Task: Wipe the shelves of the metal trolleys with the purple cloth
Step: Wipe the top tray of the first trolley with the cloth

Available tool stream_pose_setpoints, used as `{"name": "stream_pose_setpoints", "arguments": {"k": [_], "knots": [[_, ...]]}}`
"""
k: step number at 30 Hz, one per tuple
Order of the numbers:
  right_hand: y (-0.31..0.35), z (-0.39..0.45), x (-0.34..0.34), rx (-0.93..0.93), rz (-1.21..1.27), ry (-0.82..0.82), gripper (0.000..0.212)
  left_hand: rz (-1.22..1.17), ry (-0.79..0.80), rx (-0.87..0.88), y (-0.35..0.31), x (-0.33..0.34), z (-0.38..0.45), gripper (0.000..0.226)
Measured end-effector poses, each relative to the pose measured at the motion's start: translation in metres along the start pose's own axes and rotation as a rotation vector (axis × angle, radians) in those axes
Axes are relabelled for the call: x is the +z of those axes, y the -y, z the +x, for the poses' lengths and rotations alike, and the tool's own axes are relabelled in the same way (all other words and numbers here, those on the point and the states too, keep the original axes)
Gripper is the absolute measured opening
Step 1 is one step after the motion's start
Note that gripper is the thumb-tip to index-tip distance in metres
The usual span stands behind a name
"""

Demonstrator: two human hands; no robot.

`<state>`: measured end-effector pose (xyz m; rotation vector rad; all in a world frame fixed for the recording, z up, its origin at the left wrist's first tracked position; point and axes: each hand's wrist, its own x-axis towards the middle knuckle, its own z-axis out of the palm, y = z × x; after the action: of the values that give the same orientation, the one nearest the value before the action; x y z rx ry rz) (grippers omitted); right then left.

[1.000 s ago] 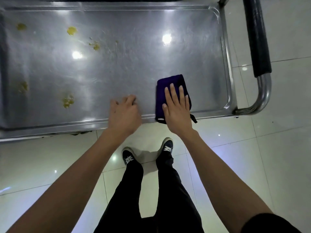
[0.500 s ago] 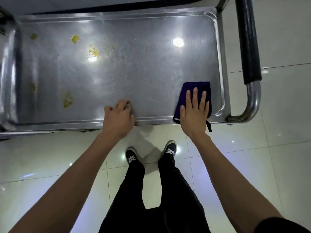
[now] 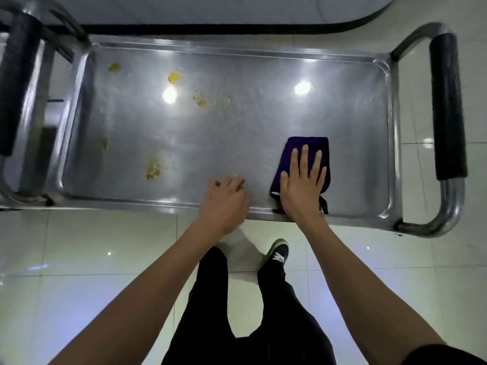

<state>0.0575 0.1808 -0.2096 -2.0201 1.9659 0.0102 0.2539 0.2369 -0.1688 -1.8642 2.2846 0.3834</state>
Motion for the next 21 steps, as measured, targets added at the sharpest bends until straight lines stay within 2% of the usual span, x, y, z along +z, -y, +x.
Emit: {"name": "stream_pose_setpoints", "arguments": {"k": [4, 9, 11, 14, 17, 21], "knots": [[0.040, 0.021, 0.001, 0.010, -0.008, 0.003, 0.064, -0.038, 0.059, 0.150, 0.019, 0.002, 0.004, 0.037], [0.069, 0.056, 0.002, -0.002, -0.027, 0.024, 0.062, -0.167, 0.057, 0.304, 0.056, -0.008, 0.017, 0.037], [0.075, 0.065, 0.002, -0.017, -0.029, 0.021, 0.061, -0.229, -0.008, 0.256, 0.079, -0.019, 0.030, 0.036], [0.084, 0.080, 0.001, -0.027, -0.042, 0.016, 0.061, -0.201, -0.123, 0.075, 0.126, -0.035, 0.060, 0.036], [0.098, 0.105, -0.003, -0.045, -0.042, 0.012, 0.061, -0.150, -0.118, -0.043, 0.163, -0.046, 0.091, 0.037], [0.118, 0.143, -0.008, -0.114, -0.045, 0.010, 0.061, -0.102, -0.109, -0.117, 0.191, -0.056, 0.113, 0.038]]}}
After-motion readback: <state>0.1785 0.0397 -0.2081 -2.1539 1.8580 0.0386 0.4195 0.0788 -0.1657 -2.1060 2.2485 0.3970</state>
